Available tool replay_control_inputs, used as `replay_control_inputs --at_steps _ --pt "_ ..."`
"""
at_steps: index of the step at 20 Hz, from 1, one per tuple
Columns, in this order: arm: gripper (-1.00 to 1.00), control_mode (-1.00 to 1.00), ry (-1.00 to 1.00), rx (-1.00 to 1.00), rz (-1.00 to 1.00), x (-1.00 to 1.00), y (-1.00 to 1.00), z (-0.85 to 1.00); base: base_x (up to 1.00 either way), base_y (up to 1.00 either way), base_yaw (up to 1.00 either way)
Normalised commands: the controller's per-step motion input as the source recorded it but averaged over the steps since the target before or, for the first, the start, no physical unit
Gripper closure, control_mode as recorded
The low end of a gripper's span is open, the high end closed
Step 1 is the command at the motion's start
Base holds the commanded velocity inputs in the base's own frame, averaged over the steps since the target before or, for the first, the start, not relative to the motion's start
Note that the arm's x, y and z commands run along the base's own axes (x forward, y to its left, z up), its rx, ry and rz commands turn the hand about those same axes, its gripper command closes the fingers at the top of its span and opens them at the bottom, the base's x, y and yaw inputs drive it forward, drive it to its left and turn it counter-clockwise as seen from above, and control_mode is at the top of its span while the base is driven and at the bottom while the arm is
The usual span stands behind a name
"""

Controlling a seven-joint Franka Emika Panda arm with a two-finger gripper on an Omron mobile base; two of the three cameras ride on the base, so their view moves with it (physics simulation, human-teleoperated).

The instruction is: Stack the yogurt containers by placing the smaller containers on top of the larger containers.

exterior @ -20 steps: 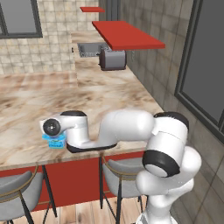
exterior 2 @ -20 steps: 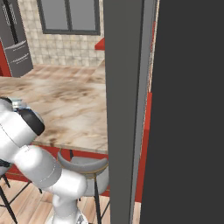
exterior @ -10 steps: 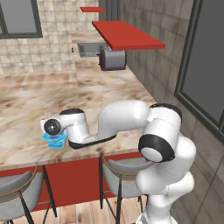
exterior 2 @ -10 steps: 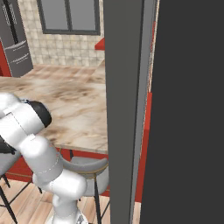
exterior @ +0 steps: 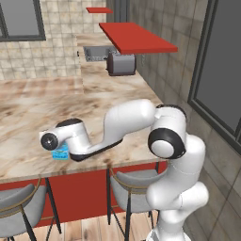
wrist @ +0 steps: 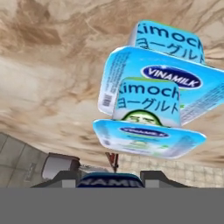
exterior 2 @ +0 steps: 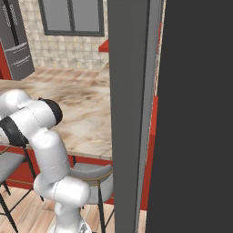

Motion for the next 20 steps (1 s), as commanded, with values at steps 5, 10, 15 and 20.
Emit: replay_control_inputs --at_steps 5,10,15,20 --pt "1.00 -1.00 0.00 0.00 -0.03 0.06 0.02 -0.12 0.00 0.00 0.00" --pt "1.00 -1.00 0.00 0.00 -0.03 0.15 0.06 -0.08 0.00 0.00 0.00" --pt "1.00 -1.00 0.00 0.00 -0.01 0.26 0.02 -0.07 0.00 0.00 0.00" --pt "1.00 -1.00 -0.01 0.00 0.00 0.28 0.00 -0.07 0.00 0.00 0.00"
